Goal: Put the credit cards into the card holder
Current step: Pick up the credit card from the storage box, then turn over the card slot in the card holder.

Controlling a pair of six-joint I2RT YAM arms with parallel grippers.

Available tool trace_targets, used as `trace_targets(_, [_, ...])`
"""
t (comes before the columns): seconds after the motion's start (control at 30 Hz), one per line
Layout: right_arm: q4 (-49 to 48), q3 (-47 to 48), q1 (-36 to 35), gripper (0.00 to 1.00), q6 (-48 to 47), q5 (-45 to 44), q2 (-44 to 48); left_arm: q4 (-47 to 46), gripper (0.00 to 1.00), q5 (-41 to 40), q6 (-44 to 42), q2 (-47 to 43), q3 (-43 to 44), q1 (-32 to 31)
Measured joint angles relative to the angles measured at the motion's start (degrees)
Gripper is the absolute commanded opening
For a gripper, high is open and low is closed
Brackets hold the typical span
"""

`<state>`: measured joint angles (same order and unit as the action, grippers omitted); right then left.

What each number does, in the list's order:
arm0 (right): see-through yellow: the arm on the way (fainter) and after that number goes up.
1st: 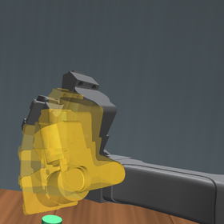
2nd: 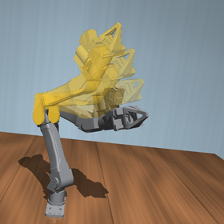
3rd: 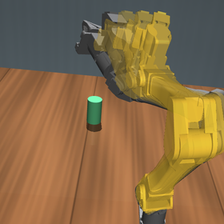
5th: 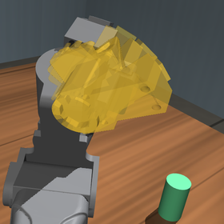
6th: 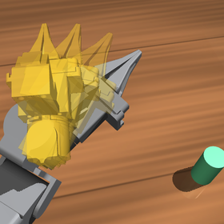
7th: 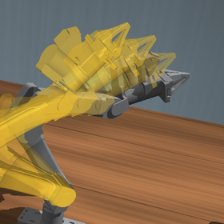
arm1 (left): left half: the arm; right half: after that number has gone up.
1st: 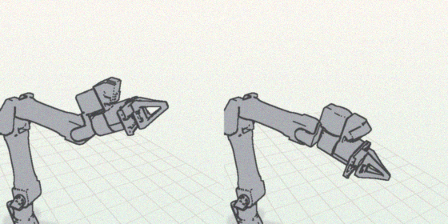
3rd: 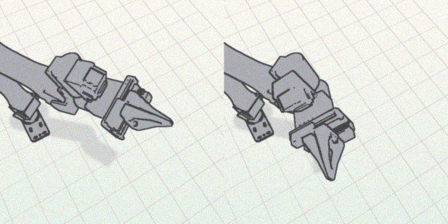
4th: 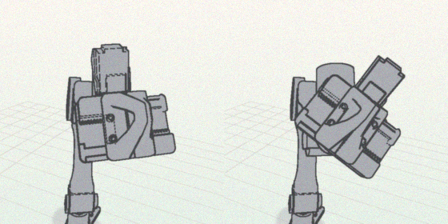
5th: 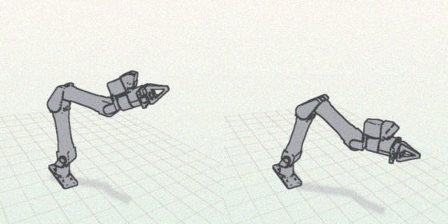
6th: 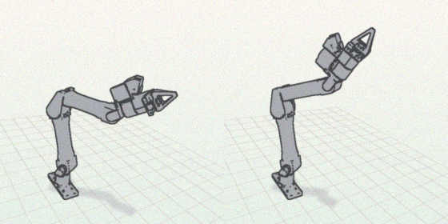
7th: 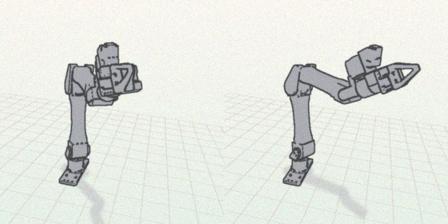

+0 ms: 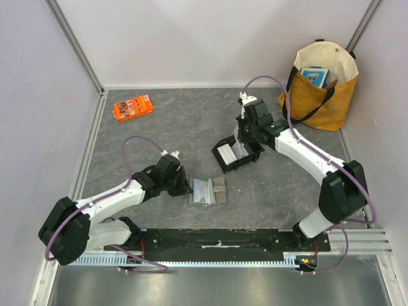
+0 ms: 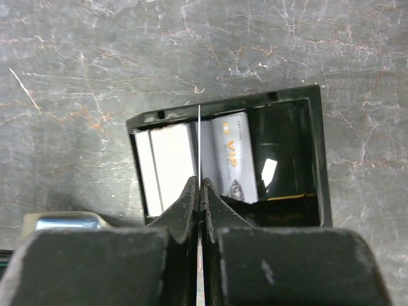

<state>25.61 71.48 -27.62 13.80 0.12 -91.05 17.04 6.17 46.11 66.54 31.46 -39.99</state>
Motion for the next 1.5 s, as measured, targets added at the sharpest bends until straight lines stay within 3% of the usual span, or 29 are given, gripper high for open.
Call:
trace_targets(0.4, [-3.76, -12.94, -25.40, 0.00, 24.81, -23.52, 18.43, -0.24, 0.02, -0.04, 0.04, -1.51, -0.59, 0.00])
trace_targets(0.6, [-11.13, -22.08, -36.74, 0.00, 35.34, -28.65, 18.01, -0.31, 0.02, -0.02, 0.07, -2.49, -1.01, 0.00])
trace_targets(0.73, [-14.86, -23.30, -41.66, 0.00, 39.39, -31.30, 14.38, -0.44, 0.02, -0.02, 0.07, -3.17, -1.44, 0.00])
trace_targets(1.07, [-21.92, -23.21, -44.28, 0.00, 41.70, -32.52, 7.45, -0.46, 0.02, 0.00, 0.09, -3.74, -1.86, 0.00])
trace_targets(1.5, [-23.23, -21.79, -44.54, 0.00, 41.46, -32.52, 4.57, -0.48, 0.02, 0.04, 0.09, -4.35, -1.86, 0.00])
